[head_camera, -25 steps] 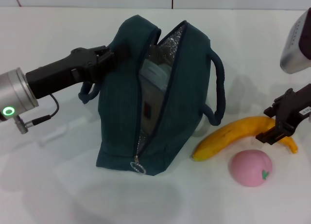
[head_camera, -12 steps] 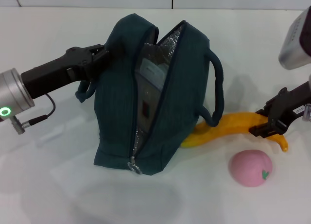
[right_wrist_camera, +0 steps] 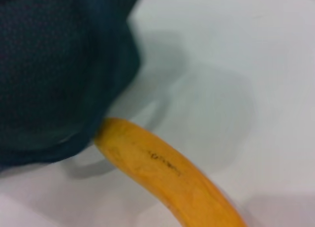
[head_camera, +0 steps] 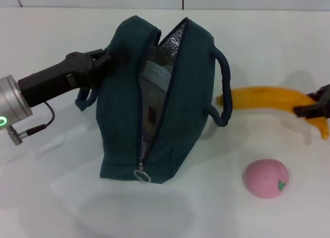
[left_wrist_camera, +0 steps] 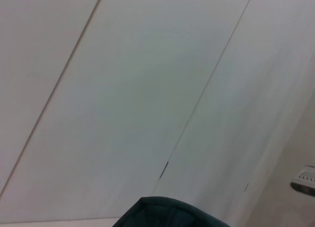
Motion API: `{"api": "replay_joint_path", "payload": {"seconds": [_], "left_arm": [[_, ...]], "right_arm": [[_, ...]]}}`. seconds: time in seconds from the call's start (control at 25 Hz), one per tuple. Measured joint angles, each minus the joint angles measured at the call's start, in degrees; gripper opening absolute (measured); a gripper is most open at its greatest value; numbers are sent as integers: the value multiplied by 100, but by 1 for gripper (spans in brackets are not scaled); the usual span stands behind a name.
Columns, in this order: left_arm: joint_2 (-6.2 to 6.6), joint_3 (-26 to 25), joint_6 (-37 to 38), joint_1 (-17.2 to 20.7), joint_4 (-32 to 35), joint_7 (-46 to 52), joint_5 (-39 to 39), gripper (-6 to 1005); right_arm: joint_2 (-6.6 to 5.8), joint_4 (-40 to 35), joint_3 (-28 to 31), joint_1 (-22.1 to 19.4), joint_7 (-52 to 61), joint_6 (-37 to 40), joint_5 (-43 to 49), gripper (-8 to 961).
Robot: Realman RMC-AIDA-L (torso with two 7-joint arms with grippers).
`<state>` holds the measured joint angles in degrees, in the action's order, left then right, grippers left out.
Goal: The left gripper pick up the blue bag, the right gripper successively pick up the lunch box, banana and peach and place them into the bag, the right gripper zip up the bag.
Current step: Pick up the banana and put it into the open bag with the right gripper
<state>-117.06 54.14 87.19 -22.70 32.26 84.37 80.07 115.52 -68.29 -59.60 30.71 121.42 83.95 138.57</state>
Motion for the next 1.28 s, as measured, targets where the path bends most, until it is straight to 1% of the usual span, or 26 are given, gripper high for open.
{"api": "replay_joint_path", "payload": {"seconds": [0.16,0.24,0.32,0.44,0.48,0.6,0.68,0.76,0.88,1.08,1.2,1.28], "left_arm": [[-2,-1,0,11,0,-30,-14,39],[-9,-1,1,13,0,-110,-66,39],[-19,-1,55,17,0,-193,-116,39],[-11,-1,408,21,0,-350,-128,39],[-4,-1,559,21,0,-440,-126,39],[1,4,950,20,0,-731,-105,39],[1,20,1004,6,-8,-734,-93,39],[0,27,1011,-28,-100,-713,-87,39],[7,13,1013,-60,-213,-708,-88,39],[16,-1,996,-65,-237,-704,-122,39],[21,-55,985,-71,-238,-702,-134,39],[13,-113,983,-74,-240,-701,-134,39]], "right_arm": [[-5,26,780,-152,-59,-8,-176,449],[-1,46,1067,-281,-155,-115,-502,449],[5,65,1207,-440,-316,-264,-1008,449],[5,71,1258,-655,-794,-416,-1968,449],[3,73,1244,-708,-1083,-413,-2422,449],[-3,73,1201,-750,-1687,-284,-3119,449],[-6,21,1159,-689,-1992,-105,-3318,449],[-26,-111,1063,-558,-2138,87,-3308,449],[-80,-465,818,-261,-2150,354,-2974,449],[-84,-1276,565,187,-2059,853,-2231,449],[-84,-1701,308,512,-1916,1023,-1725,450],[-83,-1903,21,774,-1877,1116,-1363,450]]}}
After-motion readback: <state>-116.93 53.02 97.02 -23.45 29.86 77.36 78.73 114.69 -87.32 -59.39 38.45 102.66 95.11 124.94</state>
